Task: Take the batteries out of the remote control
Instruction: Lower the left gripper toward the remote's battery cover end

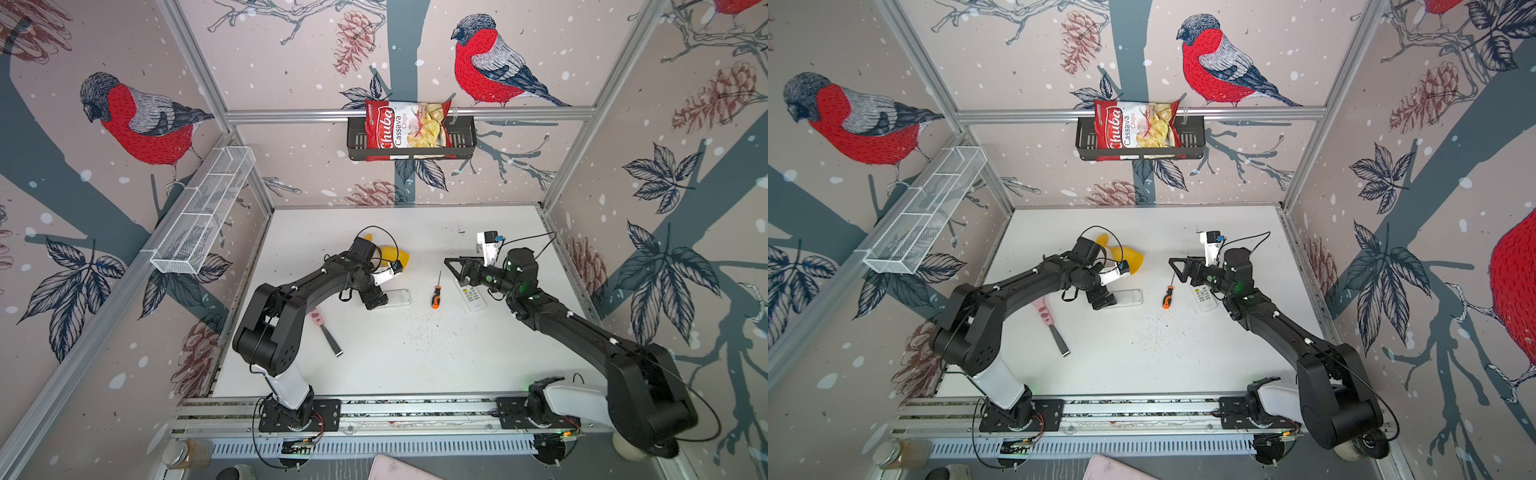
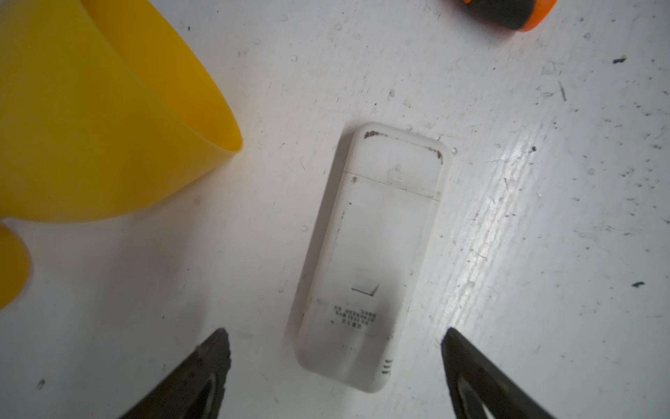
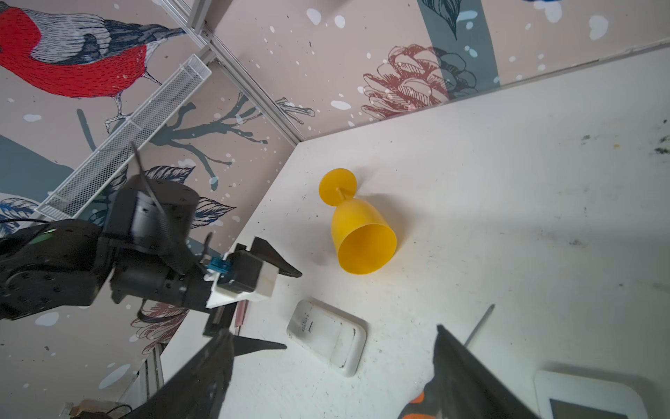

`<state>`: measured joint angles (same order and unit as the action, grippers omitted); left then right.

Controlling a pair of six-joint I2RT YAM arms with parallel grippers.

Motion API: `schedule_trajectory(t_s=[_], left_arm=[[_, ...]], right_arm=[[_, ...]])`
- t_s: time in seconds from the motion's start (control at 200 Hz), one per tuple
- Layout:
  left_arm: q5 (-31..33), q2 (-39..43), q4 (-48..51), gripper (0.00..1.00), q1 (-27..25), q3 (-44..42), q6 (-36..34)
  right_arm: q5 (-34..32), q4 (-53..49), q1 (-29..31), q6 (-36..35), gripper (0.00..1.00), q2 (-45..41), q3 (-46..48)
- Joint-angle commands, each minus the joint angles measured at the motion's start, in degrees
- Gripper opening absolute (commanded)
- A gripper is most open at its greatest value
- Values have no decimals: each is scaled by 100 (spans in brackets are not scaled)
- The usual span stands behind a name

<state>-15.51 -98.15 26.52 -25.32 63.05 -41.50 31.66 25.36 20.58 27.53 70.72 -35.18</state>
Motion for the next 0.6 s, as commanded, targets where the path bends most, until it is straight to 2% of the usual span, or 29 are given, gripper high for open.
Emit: schedule_trajectory(t_s=[0.0, 0.055, 0.105, 0.595], left_arm=[[-56, -76, 345, 91, 1, 46, -174], [36, -111, 358, 92, 1, 29, -196], [132, -177, 346, 97, 1, 22, -231], [283, -593, 466, 95, 1, 234, -368]], right_arm=[[72, 59, -6, 59, 86, -83, -1], [116, 39, -1, 87, 86, -83, -24], [113, 62, 13, 106, 86, -90, -11], [-1, 56, 24, 156, 86, -132, 20]])
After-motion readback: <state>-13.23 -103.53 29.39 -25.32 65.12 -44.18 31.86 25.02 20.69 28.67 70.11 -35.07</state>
